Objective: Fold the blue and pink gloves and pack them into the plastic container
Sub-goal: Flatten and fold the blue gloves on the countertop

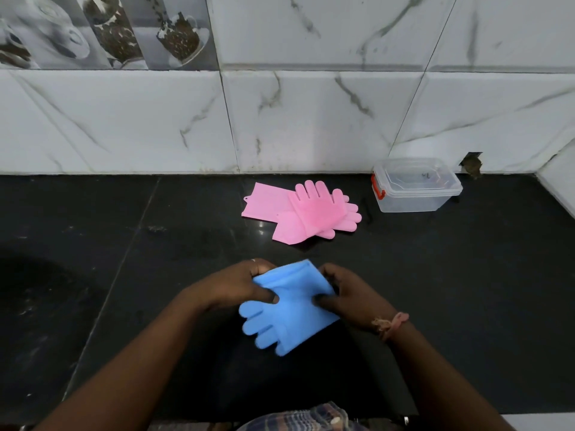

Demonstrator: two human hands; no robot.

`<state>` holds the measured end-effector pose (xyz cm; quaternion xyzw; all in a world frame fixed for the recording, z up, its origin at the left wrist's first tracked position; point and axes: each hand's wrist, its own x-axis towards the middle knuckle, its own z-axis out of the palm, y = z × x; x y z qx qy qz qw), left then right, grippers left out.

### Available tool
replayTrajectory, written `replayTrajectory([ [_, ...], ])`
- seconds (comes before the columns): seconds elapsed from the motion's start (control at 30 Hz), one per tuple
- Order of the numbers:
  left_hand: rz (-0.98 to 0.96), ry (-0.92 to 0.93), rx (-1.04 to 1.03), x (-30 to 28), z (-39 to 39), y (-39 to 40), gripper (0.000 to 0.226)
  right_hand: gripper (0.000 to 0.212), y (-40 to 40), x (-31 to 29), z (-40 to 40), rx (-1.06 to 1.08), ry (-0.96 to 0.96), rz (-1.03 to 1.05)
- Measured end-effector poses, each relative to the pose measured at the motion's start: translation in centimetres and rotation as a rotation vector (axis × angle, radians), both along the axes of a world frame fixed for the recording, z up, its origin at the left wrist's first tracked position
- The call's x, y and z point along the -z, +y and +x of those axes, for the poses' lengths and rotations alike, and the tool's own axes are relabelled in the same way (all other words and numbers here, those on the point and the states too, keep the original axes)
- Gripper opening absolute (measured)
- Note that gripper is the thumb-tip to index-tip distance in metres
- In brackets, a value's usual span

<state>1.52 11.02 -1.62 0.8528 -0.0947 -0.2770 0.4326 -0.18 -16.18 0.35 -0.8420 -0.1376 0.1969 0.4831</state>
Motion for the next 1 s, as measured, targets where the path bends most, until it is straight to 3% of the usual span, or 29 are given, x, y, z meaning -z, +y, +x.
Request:
replayTrajectory([
  [0.1, -0.158, -0.083, -0.147, -1.0, 0.8, -2.0, 0.023, 0.029, -1.7, -3.5, 1.8, -0.012, -0.203, -0.071],
  [0.23, -0.219, -0.324, -0.314, -0.9, 2.2, -6.0, 0.020, 0.034, -2.2, -5.6, 2.9, 0.052, -0.684, -0.423],
  [0.3, -0.191, -0.503, -0.392, -0.6, 2.2, -7.5, 0.037, 0.034, -1.5, -4.6, 2.0, 0.097, -0.848, -0.446],
  [0.37, -0.110, -0.615, -0.461, 0.6, 1.7, -7.9, 0.035, 0.027, -0.9, -1.7, 0.1, 0.097, -0.954, -0.457],
  [0.43, 0.045, -0.461, -0.523, 2.4, 0.0, -7.6, 0.046, 0.019, -0.6, 2.5, -2.6, 0.013, -1.001, -0.556],
  [0.5, 0.186, -0.289, -0.606, 4.2, -2.0, -7.3, 0.056, 0.022, -0.2, 6.6, -5.4, -0.088, -0.952, -0.687],
  [0.6, 0.249, -0.249, -0.686, 5.3, -4.1, -6.6, 0.035, 0.023, 0.6, 8.9, -8.1, -0.080, -0.770, -0.766],
  [0.73, 0.245, -0.056, -0.758, 5.0, -5.8, -7.1, 0.023, 0.035, 0.3, 7.7, -8.9, -0.067, -0.546, -0.614],
  [0.87, 0.205, 0.109, -0.720, 4.4, -6.8, -8.9, 0.026, 0.018, -0.3, 5.8, -8.0, 0.272, -0.430, -0.386],
  [0.93, 0.139, 0.136, -0.757, 4.1, -6.4, -9.5, 0.032, 0.033, 0.0, 5.6, -6.6, 0.474, -0.291, -0.428],
  [1.0, 0.058, 0.162, -0.823, 3.7, -6.1, -10.0, 0.036, 0.047, 0.5, 5.5, -4.8, 0.610, 0.020, -0.384],
])
